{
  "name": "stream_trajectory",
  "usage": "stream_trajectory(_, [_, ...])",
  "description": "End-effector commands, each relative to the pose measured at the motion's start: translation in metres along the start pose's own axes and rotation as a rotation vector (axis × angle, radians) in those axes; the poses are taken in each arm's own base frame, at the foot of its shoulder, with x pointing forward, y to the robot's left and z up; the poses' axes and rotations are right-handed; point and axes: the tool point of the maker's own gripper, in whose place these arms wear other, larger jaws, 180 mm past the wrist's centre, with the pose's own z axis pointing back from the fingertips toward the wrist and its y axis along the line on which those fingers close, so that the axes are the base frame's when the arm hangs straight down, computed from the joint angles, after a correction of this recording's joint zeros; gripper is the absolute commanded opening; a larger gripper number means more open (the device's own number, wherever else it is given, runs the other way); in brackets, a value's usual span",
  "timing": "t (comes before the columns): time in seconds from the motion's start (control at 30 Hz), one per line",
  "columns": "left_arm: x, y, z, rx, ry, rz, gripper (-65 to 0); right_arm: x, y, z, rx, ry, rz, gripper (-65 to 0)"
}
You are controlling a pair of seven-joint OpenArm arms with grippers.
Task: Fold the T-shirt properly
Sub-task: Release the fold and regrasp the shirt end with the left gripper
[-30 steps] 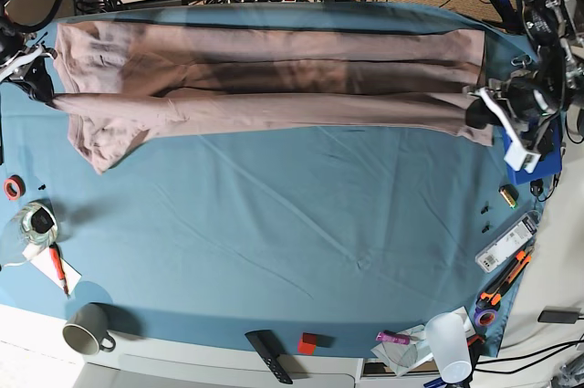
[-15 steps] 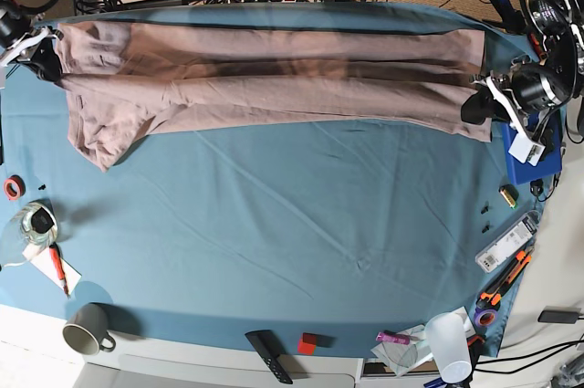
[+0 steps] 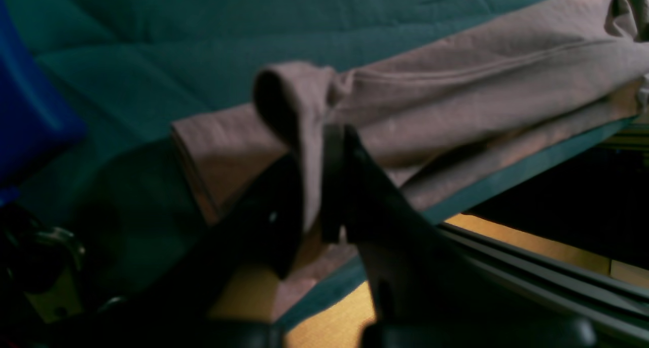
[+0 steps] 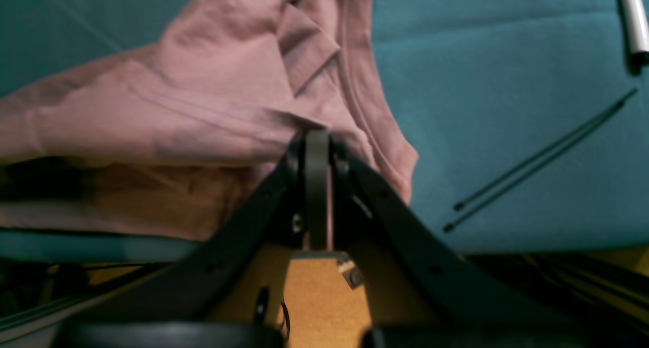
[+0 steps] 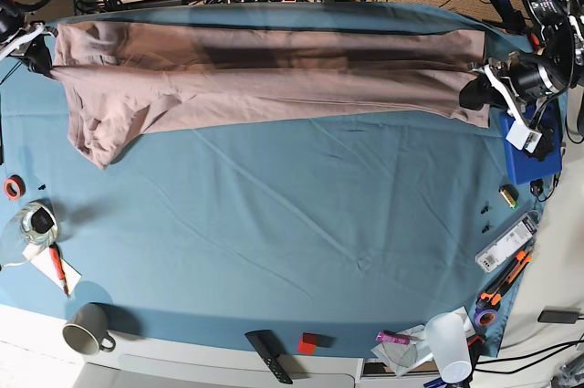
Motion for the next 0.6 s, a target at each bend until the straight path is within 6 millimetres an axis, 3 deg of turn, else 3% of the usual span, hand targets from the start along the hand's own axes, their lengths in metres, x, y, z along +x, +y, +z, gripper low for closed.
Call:
stream_trajectory(0.0, [0.010, -0.001, 0.005, 0.000, -0.031, -0.023, -65.0, 0.010, -0.003, 0.006, -0.019, -0.030, 0.023, -65.0])
stream_trajectory(0.17, [0.009, -0.001, 0.005, 0.000, -0.028, -0.022, -65.0, 0.000, -0.006, 0.005, -0.039, -0.003, 0.009, -65.0])
stream_trajectory(0.5, [0.000, -0.001, 0.005, -0.004, -0.007, -0.035, -65.0, 0.000, -0.005, 0.005, -0.036, -0.004, 0.009, -65.0])
stream_trajectory(0.53, [0.000, -0.002, 0.005, -0.004, -0.007, -0.035, -63.3, 0.000, -0.005, 0.005, -0.036, -0.004, 0.010, -65.0])
stream_trajectory(0.57, [0.000, -0.001, 0.005, -0.004, -0.007, -0.035, -57.0, 0.001, -0.005, 0.005, -0.036, -0.004, 0.010, -60.7])
